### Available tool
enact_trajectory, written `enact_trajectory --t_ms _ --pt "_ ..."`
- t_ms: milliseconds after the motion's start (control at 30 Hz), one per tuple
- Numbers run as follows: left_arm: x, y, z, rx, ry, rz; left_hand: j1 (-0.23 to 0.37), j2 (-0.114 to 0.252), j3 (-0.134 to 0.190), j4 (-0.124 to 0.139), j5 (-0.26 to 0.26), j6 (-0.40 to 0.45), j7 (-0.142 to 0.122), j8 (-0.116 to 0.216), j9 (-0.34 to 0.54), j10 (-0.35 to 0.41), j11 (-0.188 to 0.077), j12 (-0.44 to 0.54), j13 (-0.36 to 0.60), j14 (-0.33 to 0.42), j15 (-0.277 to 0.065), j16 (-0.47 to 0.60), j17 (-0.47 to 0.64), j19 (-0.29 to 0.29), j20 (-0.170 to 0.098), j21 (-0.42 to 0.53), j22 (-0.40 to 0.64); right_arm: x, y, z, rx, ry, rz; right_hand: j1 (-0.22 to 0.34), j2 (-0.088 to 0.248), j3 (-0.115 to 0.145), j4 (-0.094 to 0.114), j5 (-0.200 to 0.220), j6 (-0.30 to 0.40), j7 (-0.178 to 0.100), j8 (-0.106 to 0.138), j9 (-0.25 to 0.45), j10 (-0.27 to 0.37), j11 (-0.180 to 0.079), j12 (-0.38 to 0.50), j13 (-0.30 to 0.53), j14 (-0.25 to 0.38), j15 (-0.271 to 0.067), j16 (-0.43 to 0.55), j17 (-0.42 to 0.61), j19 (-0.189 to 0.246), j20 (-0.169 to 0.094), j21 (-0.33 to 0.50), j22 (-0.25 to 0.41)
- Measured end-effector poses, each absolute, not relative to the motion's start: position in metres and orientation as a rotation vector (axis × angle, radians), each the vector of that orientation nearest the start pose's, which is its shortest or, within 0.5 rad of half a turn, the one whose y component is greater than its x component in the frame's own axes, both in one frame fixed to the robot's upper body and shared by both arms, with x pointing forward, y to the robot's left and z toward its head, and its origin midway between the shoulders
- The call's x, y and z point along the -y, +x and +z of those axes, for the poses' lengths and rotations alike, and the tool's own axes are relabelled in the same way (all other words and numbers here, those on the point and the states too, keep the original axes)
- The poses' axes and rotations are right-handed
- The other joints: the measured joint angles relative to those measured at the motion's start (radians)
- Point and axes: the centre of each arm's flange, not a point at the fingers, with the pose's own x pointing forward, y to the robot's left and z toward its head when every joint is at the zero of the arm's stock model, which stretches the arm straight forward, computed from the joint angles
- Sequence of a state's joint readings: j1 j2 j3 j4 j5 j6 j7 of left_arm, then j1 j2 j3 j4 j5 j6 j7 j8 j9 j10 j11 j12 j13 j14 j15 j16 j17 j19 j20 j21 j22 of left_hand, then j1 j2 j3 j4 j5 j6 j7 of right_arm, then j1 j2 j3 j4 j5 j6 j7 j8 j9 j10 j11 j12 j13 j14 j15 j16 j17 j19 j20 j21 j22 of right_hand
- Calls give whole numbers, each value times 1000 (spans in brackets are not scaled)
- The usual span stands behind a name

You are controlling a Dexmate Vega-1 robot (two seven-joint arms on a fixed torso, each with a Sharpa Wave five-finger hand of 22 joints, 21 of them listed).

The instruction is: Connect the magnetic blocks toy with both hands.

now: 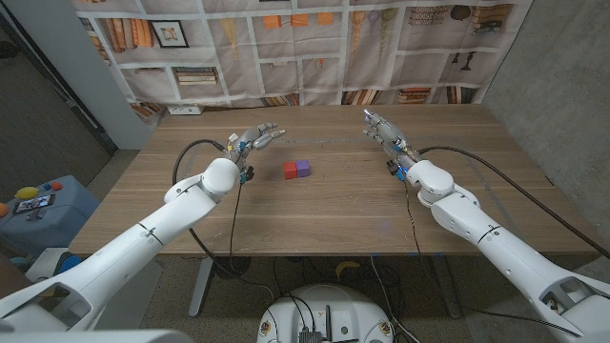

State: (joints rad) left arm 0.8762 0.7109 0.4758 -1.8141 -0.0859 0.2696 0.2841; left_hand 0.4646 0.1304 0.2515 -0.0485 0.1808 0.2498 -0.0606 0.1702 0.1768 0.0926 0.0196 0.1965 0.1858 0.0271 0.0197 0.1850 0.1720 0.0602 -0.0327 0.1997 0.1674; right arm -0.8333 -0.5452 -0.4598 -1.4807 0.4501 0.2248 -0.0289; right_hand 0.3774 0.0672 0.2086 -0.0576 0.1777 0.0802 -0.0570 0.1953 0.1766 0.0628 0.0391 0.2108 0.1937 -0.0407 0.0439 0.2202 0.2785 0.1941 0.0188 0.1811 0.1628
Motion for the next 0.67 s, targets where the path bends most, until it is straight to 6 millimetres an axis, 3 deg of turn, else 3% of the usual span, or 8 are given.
enact_trajectory --t_ms 233,467,500,533,567,633,667 --pt "-241 598 3 576 552 47 -29 28 8 10 0 -14 12 0 0 -4 -4 0 0 -6 -6 -6 0 3 -3 -4 0 228 626 -9 672 -111 292 -33 18 -8 17 4 -6 5 -7 0 0 -18 -4 -3 0 -10 0 0 -33 -20 -6 2" --pt "-245 600 -8 617 420 29 -111 53 12 63 5 -71 31 0 -1 -27 -9 -4 -5 -30 -12 -8 3 -13 -4 -12 0 233 625 -16 680 -43 279 -66 34 -16 32 8 -14 13 -11 0 3 -22 -8 -8 0 -10 0 0 -67 -30 -8 3" --pt "-243 598 -6 631 407 22 -125 55 14 72 5 -79 36 0 -3 -29 -7 -4 -5 -31 -13 -8 3 -15 -3 -12 0 233 625 -17 679 -41 277 -79 26 -15 37 8 -16 21 -11 0 3 -22 -8 -8 0 -10 0 0 -70 -26 -8 3" --pt "-247 604 -16 617 379 28 -138 56 17 82 5 -88 40 0 -4 -37 -7 -4 -5 -35 -9 -8 3 -16 -3 -12 0 235 624 -17 679 -20 272 -82 27 -19 41 8 -19 26 -14 0 3 -22 -11 -8 0 -10 0 -1 -74 -30 -8 3" --pt "-247 604 -17 624 363 25 -150 54 20 92 6 -99 42 0 -5 -42 -10 -8 -5 -44 -11 -8 3 -21 0 -12 0 236 624 -18 678 -15 271 -95 40 -20 47 8 -27 34 -14 0 3 -22 -12 -8 0 -10 0 -4 -77 -33 -8 3" --pt "-245 600 -13 656 336 8 -172 47 29 107 12 -122 46 0 -5 -62 -11 -12 -8 -58 -11 -8 3 -34 1 -12 0 236 624 -20 677 -9 269 -112 38 -24 52 8 -36 43 -18 -2 -1 -17 -15 -9 -6 -5 0 -5 -86 -35 -8 3" --pt "-250 607 -25 627 322 22 -179 43 32 115 12 -134 48 0 -5 -70 -8 -12 -9 -65 -11 -8 2 -38 -1 -12 0 237 624 -20 674 10 266 -117 33 -25 52 8 -40 47 -18 -4 -5 -14 -16 -12 -12 -5 0 -5 -89 -32 -8 3"
